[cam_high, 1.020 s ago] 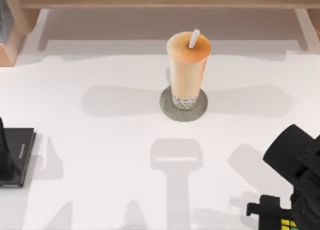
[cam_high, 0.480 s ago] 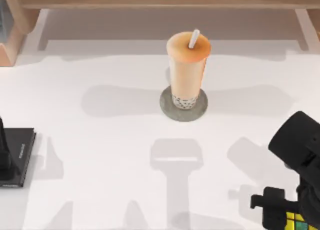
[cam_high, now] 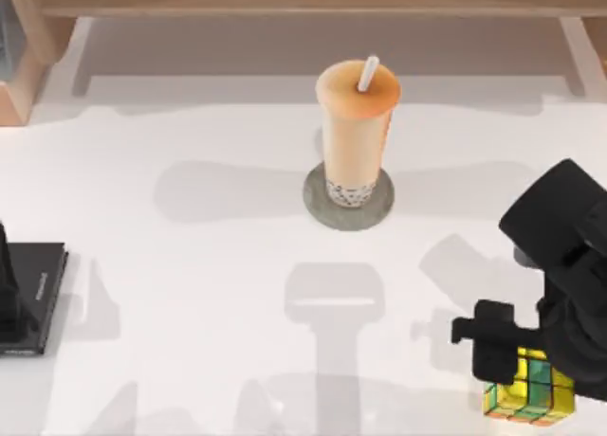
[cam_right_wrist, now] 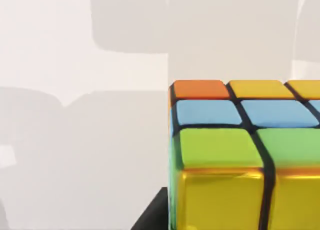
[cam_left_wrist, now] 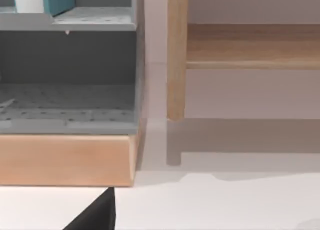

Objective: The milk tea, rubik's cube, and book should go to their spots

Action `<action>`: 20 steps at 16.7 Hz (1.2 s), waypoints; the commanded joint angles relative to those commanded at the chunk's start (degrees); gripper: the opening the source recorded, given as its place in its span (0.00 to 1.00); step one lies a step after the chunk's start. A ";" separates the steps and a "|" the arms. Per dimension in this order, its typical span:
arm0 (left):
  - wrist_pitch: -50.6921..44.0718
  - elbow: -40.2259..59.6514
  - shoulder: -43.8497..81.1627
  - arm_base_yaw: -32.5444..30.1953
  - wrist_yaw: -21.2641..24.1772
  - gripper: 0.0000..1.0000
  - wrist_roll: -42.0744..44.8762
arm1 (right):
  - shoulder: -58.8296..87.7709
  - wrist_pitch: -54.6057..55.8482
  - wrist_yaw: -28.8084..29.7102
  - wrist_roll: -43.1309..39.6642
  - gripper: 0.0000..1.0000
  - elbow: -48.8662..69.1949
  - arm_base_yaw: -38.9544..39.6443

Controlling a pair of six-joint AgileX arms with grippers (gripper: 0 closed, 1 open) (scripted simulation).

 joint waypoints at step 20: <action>0.00 0.00 0.00 0.00 0.00 1.00 0.00 | 12.72 57.57 15.58 -46.84 0.00 36.19 -22.62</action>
